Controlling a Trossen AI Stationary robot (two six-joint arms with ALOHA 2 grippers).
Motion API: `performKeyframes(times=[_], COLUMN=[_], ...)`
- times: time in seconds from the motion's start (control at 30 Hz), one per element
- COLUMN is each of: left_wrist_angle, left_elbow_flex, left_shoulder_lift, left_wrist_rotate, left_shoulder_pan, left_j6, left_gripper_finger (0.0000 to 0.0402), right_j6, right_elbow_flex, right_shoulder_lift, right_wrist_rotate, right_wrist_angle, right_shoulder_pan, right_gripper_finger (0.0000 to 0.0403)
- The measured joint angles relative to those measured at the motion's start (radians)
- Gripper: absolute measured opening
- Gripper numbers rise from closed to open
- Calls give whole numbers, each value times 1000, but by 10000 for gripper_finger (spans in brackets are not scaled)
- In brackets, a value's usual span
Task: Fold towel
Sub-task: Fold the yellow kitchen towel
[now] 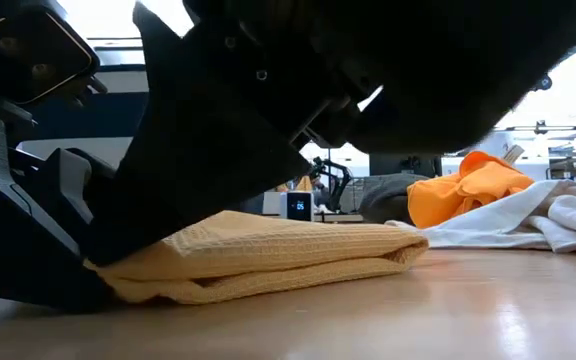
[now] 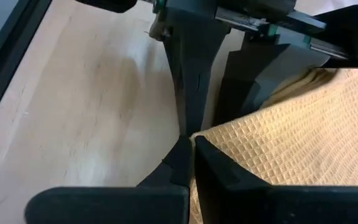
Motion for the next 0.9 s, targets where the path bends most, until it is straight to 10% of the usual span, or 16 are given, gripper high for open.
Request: performKeyframes(times=[0.5, 0.9], left_wrist_angle=[-474, -519], left_elbow_flex=[-6, -51], left_shoulder_lift=[-260, -357], left_wrist_rotate=[180, -105], left_shoulder_pan=[-31, 13], left_j6=[-46, -15], left_gripper_finger=[98, 78], right_j6=[0, -11], right_elbow_flex=[0, -2], right_shoulder_lift=[0, -13], right_wrist_rotate=[-1, 1], right_wrist_angle=[-16, -39], right_shoulder_pan=[-1, 0], right_gripper_finger=[3, 3])
